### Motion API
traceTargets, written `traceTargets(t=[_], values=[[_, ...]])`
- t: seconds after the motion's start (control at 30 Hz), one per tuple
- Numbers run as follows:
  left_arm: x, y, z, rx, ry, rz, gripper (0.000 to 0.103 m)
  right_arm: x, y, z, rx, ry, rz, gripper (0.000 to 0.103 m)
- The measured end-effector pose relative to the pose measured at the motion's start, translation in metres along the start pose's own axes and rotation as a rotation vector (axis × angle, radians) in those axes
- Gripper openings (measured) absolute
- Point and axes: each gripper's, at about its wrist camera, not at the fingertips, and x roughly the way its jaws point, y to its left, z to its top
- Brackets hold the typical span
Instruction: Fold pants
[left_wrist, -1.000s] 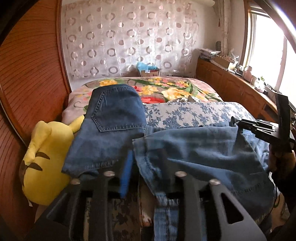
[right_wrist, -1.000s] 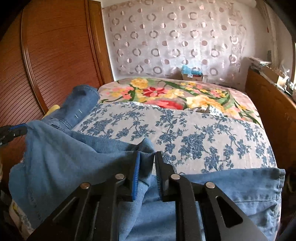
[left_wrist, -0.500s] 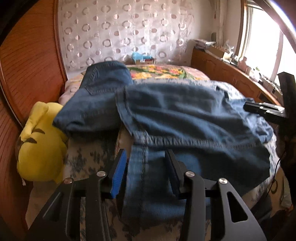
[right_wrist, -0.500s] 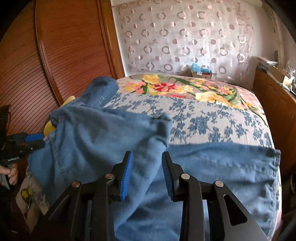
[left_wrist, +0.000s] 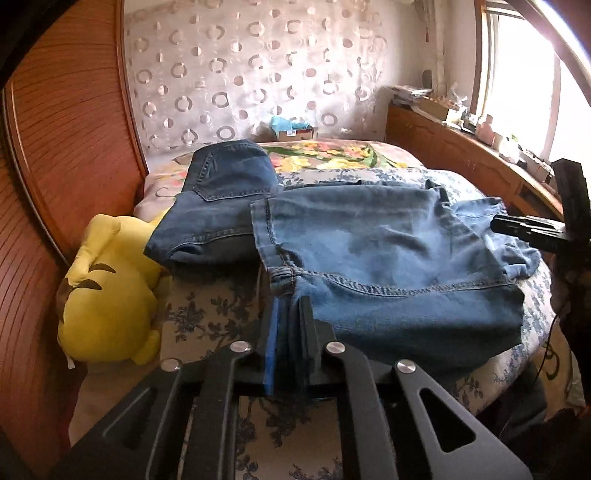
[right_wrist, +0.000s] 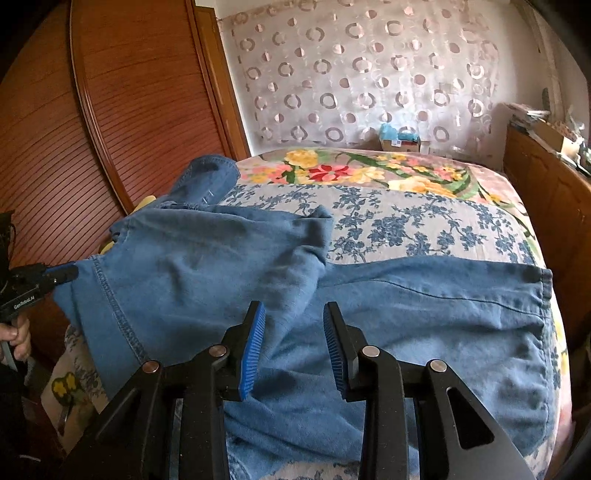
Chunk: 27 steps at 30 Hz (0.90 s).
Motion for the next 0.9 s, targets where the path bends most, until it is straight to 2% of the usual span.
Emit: traceTargets(t=[0.17, 0.27, 0.3, 0.33, 0.4, 0.47, 0.8, 0.87, 0.9], values=[[-0.005, -0.011, 0.002, 0.015, -0.025, -0.033, 0.026, -0.014, -0.009, -0.009, 0.017, -0.007, -0.019, 0.034], [-0.008, -0.02, 0.008, 0.022, -0.048, -0.059, 0.032, -0.025, -0.017, -0.017, 0.035, -0.01, -0.044, 0.035], [-0.008, -0.023, 0.01, 0.026, -0.056, -0.067, 0.036, -0.028, -0.02, -0.02, 0.041, -0.01, -0.053, 0.036], [-0.008, -0.026, 0.012, 0.029, -0.069, -0.083, 0.048, -0.032, -0.023, -0.023, 0.045, -0.01, -0.064, 0.036], [-0.008, -0.034, 0.017, 0.043, -0.09, -0.129, 0.056, -0.039, -0.032, -0.029, 0.059, -0.011, -0.083, 0.037], [-0.005, -0.047, 0.021, 0.059, -0.098, -0.145, 0.078, -0.046, -0.04, -0.035, 0.075, -0.01, -0.097, 0.037], [0.032, -0.101, 0.037, 0.08, -0.07, -0.184, 0.08, -0.084, -0.081, -0.059, 0.14, -0.013, -0.195, 0.038], [0.038, -0.111, 0.041, 0.083, -0.066, -0.2, 0.08, -0.091, -0.09, -0.066, 0.155, -0.011, -0.214, 0.039], [0.041, -0.117, 0.043, 0.086, -0.064, -0.204, 0.08, -0.092, -0.094, -0.068, 0.161, -0.008, -0.225, 0.043]])
